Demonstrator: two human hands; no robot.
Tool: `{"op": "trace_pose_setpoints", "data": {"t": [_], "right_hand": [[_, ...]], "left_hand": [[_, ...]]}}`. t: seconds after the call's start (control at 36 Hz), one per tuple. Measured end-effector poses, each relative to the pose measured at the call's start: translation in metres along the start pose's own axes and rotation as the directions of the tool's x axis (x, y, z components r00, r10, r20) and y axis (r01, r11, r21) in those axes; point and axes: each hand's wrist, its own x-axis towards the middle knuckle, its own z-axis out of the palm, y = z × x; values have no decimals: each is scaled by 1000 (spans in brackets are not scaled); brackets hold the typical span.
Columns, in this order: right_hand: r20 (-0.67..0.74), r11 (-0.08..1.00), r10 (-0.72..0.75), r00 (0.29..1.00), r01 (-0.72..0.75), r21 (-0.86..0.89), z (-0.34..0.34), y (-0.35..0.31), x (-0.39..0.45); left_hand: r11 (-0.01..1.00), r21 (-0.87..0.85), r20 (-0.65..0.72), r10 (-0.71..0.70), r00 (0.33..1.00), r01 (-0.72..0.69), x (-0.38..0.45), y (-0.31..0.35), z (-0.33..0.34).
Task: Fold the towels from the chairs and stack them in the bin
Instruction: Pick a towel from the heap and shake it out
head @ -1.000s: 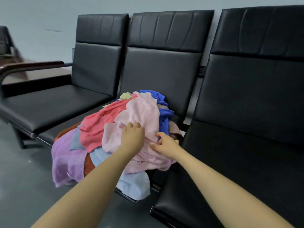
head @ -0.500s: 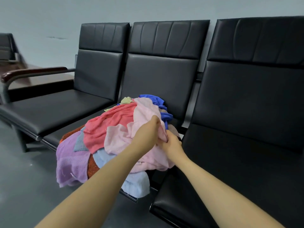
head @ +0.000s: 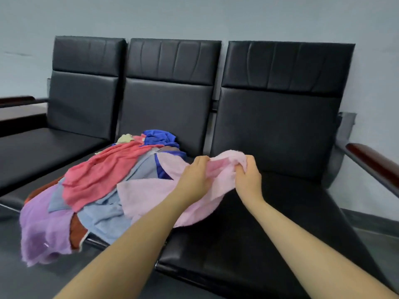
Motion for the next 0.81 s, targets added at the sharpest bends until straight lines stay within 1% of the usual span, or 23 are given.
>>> {"op": "trace_pose_setpoints", "data": {"t": [0.08,0.17,0.31,0.39,0.44,0.53,0.58,0.61,0.67,0.72,0.75,0.81], "right_hand": [[-60,993,11,998,-18,-120,-29,11,8],[-136,971,53,989,-83,-223,-59,27,16],[-192,936,111,975,-168,-310,-89,48,19],[-212,942,143,967,-199,-271,-98,58,19],[-236,947,199,951,-248,-203,-101,65,19],[-215,952,245,945,-277,-132,-105,75,18],[-166,953,250,954,-272,-130,-105,79,15],[-136,948,268,954,-286,-136,-105,83,13],[-104,924,317,943,-332,-192,-102,90,8],[-133,873,336,932,-362,-327,-99,99,3],[-154,827,323,934,-357,-435,-97,102,0],[-185,704,266,946,-321,-634,-96,108,-5]], "left_hand": [[999,-6,41,51,998,-51,5,26,17],[997,-32,81,69,994,-67,11,48,37],[987,-79,150,148,978,-137,16,70,63],[978,-101,183,200,963,-184,21,71,79],[981,-82,210,191,959,-178,23,70,87],[990,22,206,132,970,-139,24,66,98],[989,118,169,65,983,-86,22,63,101],[983,176,179,25,983,-57,21,62,103],[948,314,254,-40,966,-44,17,60,105],[905,418,322,-68,944,-78,12,59,109],[893,440,347,-73,935,-94,10,57,111],[896,433,392,-87,916,-100,6,53,116]]}}
